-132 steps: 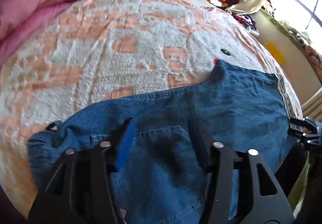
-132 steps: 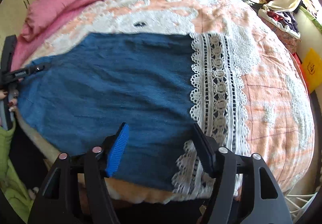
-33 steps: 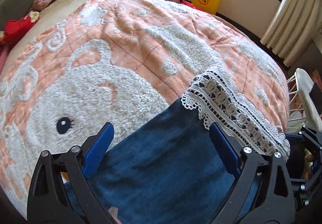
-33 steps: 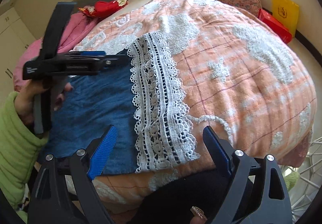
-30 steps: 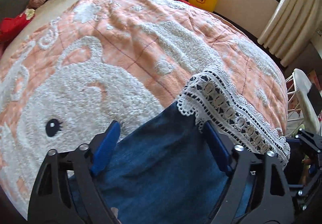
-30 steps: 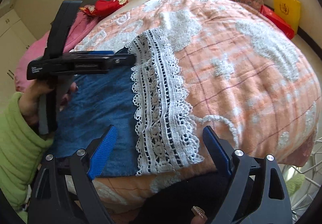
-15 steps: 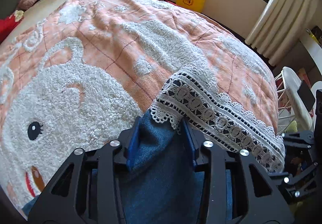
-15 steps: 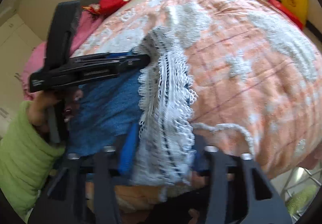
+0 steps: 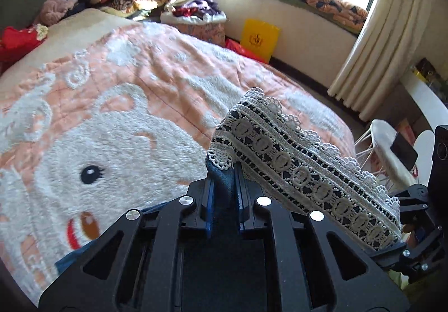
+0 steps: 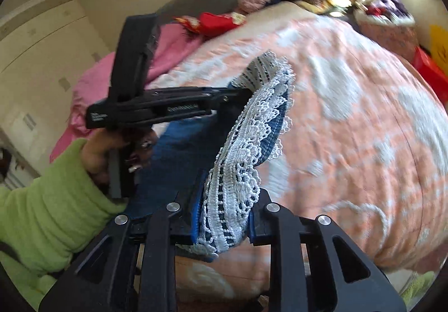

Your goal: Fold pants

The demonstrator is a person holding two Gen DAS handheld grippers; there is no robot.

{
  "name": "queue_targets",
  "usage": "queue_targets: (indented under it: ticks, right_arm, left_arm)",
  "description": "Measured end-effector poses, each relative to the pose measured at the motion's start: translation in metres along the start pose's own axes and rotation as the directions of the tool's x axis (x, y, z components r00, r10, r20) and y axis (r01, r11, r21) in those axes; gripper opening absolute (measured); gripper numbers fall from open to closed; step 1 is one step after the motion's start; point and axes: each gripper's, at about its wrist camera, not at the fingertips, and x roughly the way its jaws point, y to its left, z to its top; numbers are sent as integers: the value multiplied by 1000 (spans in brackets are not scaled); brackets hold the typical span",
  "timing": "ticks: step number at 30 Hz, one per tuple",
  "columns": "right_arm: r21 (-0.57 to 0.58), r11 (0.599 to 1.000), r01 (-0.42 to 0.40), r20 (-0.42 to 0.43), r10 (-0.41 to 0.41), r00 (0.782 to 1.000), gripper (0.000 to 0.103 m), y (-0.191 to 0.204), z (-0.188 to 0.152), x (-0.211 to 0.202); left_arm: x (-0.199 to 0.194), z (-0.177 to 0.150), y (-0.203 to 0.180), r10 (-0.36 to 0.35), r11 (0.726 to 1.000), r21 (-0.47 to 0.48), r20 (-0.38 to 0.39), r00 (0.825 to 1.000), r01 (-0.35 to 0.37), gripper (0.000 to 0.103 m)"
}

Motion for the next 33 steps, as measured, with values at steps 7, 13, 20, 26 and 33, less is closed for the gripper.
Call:
queue_targets:
  ticks: [7,13,20,26,33]
  right_arm:
    - [-140,988,-70,-86,58,995,23,51,10,34]
    - [-251,966,-58,-212,4,977,23,79,-8,86]
    - [-455,889,-47,-241,-72,968,25,129,-32,103]
    - [-525,842,-122,-304,-52,951,41,162,-59,127]
    - [-474,851,-224,-293,88,952,51,170,-51,98]
  left_arm:
    - [-37,-37,33,91,989,-122,33,995,-86,9]
    - [-53,-80,79,123,937,-332,14,992,-111,14]
    - [-125,-116,100,216,868,-482,144,966,-123,15]
    - [-151,-154,130,159,778,-628,172,972,-17,18]
    - [-138,-156,128,51,752,-653,197,979,92,33]
